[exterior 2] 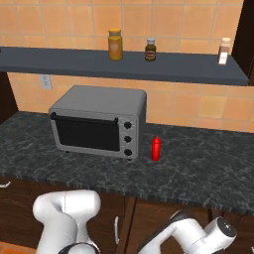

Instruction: Pick the tongs from the drawer and place it on the counter.

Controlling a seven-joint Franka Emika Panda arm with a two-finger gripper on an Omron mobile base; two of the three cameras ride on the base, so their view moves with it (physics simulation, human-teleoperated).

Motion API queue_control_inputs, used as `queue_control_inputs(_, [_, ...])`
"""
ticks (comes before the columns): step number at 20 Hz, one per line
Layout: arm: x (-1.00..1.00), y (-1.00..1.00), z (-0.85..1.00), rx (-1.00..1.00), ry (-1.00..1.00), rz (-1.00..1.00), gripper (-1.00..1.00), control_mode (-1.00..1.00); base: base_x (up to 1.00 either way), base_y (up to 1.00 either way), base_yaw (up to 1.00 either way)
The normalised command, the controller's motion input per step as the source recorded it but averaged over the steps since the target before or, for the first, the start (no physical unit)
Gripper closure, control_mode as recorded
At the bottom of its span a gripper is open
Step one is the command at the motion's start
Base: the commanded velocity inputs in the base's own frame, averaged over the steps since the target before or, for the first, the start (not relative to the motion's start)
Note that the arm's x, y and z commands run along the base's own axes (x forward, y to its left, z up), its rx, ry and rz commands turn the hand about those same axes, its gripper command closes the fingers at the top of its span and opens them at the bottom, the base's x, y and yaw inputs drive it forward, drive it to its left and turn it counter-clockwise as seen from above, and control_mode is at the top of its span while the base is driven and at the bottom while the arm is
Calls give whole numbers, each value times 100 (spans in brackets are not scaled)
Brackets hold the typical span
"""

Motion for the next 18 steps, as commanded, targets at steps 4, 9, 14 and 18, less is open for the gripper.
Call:
queue_control_inputs(4, [37, 41, 100, 0, -2, -15, 100, -100, 0, 0, 0])
queue_control_inputs(9, [90, 53, 100, -3, 3, -13, 100, -100, 0, 0, 0])
queue_control_inputs(14, [100, 56, 84, -12, 13, -19, 100, -100, 0, 0, 0])
queue_control_inputs(18, [86, 19, 2, -10, 23, -14, 100, -100, 0, 0, 0])
